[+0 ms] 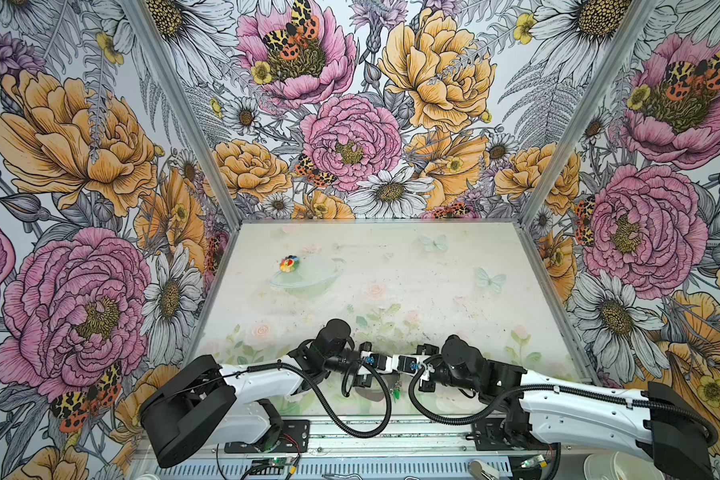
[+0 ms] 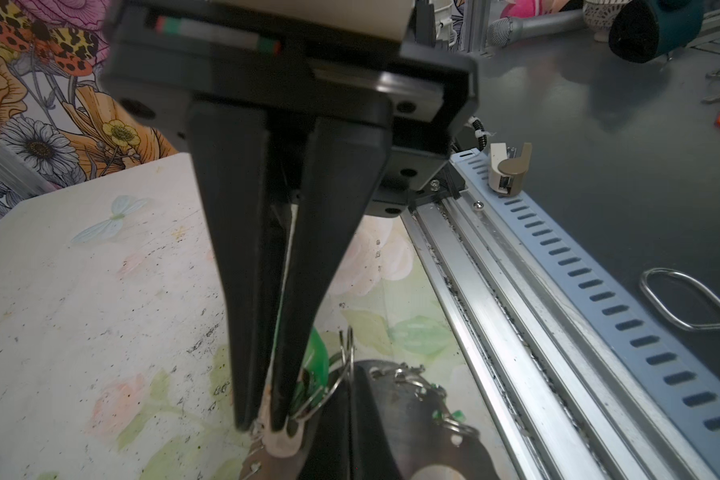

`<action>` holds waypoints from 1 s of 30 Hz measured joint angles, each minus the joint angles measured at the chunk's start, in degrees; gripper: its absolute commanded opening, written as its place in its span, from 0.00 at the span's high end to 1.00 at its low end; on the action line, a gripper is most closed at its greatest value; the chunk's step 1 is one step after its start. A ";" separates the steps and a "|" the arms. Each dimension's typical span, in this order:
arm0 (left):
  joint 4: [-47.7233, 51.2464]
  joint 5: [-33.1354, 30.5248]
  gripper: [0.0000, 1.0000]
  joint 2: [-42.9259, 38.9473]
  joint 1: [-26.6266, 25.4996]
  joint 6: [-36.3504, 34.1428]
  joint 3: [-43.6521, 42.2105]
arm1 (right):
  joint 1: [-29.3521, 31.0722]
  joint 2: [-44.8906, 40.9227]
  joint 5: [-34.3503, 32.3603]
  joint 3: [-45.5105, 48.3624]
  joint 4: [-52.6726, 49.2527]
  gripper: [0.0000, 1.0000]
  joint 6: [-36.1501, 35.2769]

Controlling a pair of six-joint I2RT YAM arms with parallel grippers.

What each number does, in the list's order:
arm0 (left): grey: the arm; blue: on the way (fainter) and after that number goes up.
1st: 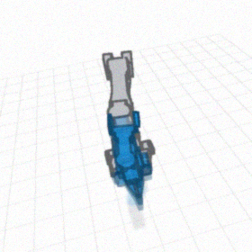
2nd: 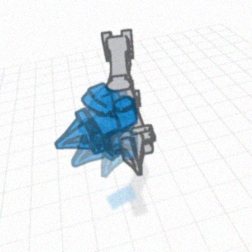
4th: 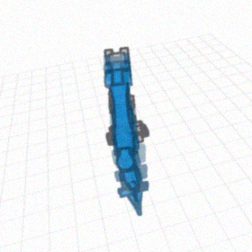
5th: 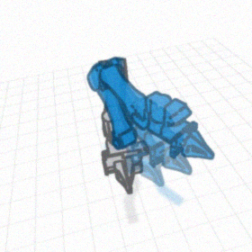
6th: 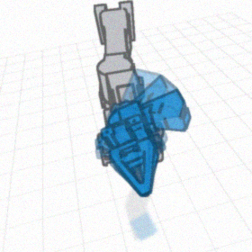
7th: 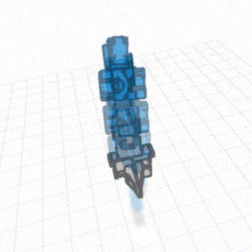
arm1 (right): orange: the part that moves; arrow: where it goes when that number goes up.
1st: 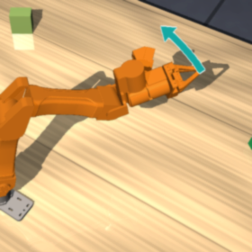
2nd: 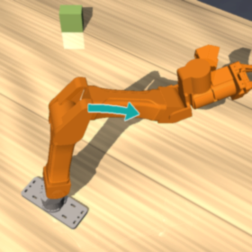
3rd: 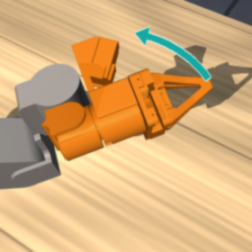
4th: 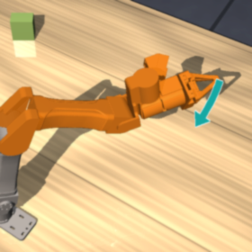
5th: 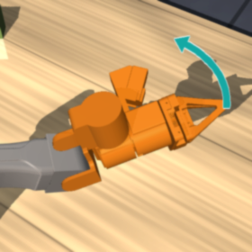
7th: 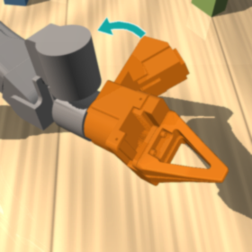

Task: Put the keys on the keyring

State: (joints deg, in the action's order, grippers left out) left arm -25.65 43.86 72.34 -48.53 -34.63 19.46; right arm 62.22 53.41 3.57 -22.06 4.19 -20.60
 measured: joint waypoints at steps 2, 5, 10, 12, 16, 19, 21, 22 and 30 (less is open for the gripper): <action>-2.10 -1.01 1.00 -0.37 0.57 1.07 -0.96 | -0.85 -0.42 -1.14 -0.20 -0.11 0.79 0.66; -5.73 -2.99 1.00 -1.92 1.92 2.82 -2.71 | -2.97 -2.58 -2.60 -1.20 -1.73 0.77 1.44; -10.91 -6.43 1.00 -4.20 4.33 5.44 -4.79 | -5.70 -7.76 -3.74 -3.82 -3.93 0.75 1.70; -11.91 -7.26 1.00 -4.90 4.98 6.21 -5.16 | -5.95 -8.87 -1.97 -4.15 -4.35 0.75 1.55; -12.48 -7.45 1.00 -5.92 5.51 6.25 -5.22 | -5.95 -7.45 3.37 -4.59 -5.46 0.77 1.03; -12.39 -6.97 1.00 -6.43 5.49 6.19 -5.25 | -5.95 -4.48 6.36 -5.33 -6.75 0.77 0.39; -12.13 -6.23 1.00 -6.73 5.49 6.19 -5.22 | -5.95 -3.37 7.56 -5.57 -7.34 0.77 0.11; -12.04 -5.75 1.00 -6.88 5.49 6.16 -5.22 | -5.95 -3.06 7.93 -5.70 -7.65 0.78 -0.02; -10.60 -2.93 1.00 -7.08 5.42 5.73 -5.22 | -5.95 -2.27 10.19 -6.38 -8.13 0.84 -0.02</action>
State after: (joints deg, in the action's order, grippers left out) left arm -36.25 40.93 65.25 -43.11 -28.91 14.24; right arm 56.27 51.13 13.76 -28.45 -3.95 -20.62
